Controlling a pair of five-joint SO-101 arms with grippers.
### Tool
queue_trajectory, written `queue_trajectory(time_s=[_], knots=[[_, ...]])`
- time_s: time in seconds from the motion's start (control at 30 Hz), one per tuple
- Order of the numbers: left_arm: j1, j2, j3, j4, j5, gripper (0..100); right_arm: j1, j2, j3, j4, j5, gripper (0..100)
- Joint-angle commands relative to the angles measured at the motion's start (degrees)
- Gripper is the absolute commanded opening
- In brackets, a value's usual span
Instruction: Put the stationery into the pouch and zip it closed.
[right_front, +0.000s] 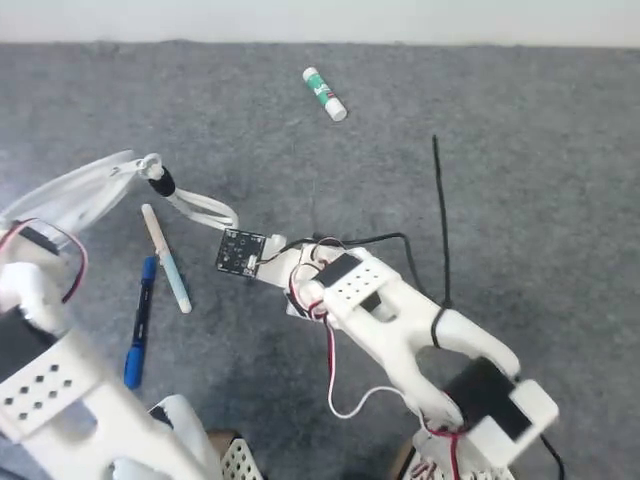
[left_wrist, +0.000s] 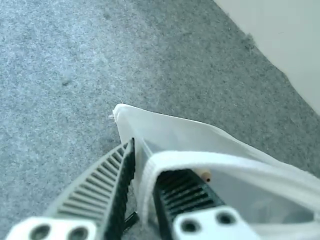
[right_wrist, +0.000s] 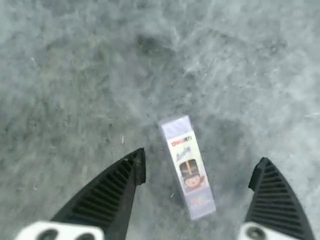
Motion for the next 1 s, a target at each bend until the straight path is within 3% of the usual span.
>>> queue_trajectory(time_s=[0.0,0.43,0.7,0.97], knots=[[-0.44,-0.26,-2.33,-2.02,0.62,1,0.22,1.71,-5.63,-0.4,0.7,32.2],[-0.44,-0.26,-2.33,-2.02,0.62,1,2.86,10.33,-12.57,-0.22,0.7,31.6],[-0.44,-0.18,-2.24,-2.02,0.62,1,2.59,10.24,-13.01,0.92,0.53,12.1],[-0.44,-0.18,-2.24,-2.02,0.62,1,2.42,9.98,-13.01,1.01,-3.08,7.2]])
